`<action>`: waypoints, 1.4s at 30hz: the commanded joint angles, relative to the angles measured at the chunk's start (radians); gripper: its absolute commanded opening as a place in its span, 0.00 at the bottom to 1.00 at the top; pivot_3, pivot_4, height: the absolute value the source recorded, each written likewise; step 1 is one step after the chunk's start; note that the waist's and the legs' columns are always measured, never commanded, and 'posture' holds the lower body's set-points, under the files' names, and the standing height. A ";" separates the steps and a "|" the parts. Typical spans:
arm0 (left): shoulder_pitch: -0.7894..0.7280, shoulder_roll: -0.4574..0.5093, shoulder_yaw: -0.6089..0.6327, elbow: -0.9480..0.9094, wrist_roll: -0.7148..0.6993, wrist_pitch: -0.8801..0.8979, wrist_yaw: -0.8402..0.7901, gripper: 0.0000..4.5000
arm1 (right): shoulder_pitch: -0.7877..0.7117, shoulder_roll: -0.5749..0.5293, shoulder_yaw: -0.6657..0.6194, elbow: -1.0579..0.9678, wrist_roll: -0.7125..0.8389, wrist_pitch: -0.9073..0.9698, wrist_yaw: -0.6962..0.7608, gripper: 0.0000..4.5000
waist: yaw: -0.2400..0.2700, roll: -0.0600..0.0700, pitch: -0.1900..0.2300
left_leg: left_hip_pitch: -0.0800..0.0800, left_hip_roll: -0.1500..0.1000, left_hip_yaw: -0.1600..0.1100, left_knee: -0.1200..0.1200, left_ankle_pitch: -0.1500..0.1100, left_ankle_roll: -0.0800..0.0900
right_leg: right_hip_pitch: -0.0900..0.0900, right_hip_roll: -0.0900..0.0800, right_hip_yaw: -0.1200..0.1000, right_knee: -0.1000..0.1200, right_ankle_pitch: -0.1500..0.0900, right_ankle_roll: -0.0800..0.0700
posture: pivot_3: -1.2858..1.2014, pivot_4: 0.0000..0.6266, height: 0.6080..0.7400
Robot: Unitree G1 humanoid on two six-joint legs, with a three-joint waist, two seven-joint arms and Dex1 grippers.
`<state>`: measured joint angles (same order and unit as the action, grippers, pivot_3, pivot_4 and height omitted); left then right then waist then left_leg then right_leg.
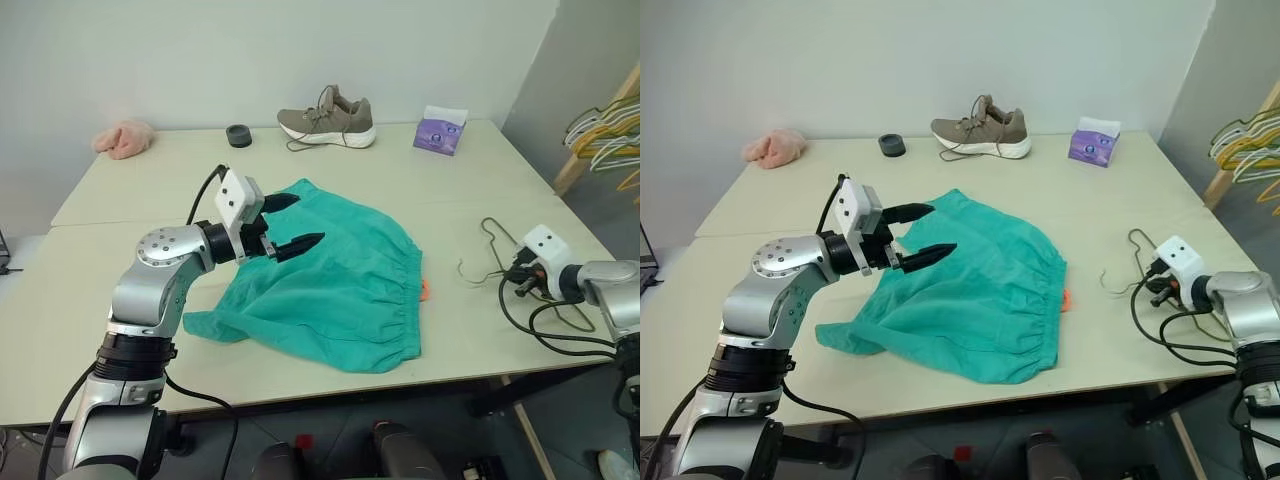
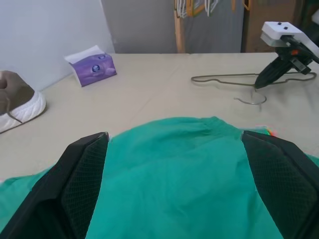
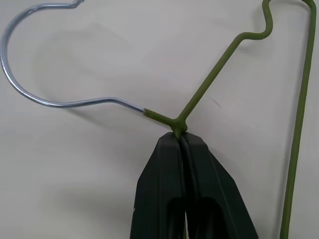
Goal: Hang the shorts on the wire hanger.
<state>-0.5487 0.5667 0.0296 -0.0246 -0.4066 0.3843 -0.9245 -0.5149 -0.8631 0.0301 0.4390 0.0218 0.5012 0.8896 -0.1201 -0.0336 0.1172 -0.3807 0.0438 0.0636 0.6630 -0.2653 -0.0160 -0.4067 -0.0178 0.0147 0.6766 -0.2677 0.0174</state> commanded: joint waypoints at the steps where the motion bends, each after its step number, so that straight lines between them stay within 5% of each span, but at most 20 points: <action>1: -0.021 0.002 0.029 -0.010 -0.029 0.008 0.002 1.00 | -0.019 -0.023 -0.052 -0.105 0.068 0.014 0.063 0.01 | -0.009 0.000 0.001 | 0.000 0.000 0.000 0.000 0.000 0.000 | 0.000 0.000 0.000 0.000 0.000 0.000 | 0.44 0.17 1.00; 21: -0.169 0.151 -0.053 0.234 0.122 -0.316 -0.299 1.00 | 0.006 -0.068 0.072 -0.711 0.298 0.217 0.298 0.01 | -0.019 0.003 0.009 | -0.003 0.001 -0.001 0.000 0.000 0.000 | -0.002 0.000 -0.002 -0.001 0.000 0.000 | 0.43 0.18 1.00; 42: -0.293 -0.027 -0.278 0.605 0.487 -0.957 -0.202 1.00 | -0.096 -0.060 0.163 -0.902 0.375 0.272 0.336 0.01 | -0.024 0.003 0.010 | -0.004 0.001 0.000 0.000 0.000 0.000 | -0.004 0.000 -0.001 0.000 0.000 0.000 | 0.43 0.18 1.00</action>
<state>-0.8136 0.5414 -0.2415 0.5662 0.0618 -0.5318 -1.1464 -0.5829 -0.9185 0.2043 -0.4319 0.3776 0.7701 1.2220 -0.1440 -0.0306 0.1268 -0.3845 0.0447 0.0633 0.6627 -0.2658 -0.0155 -0.4106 -0.0175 0.0136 0.6763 -0.2678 0.0177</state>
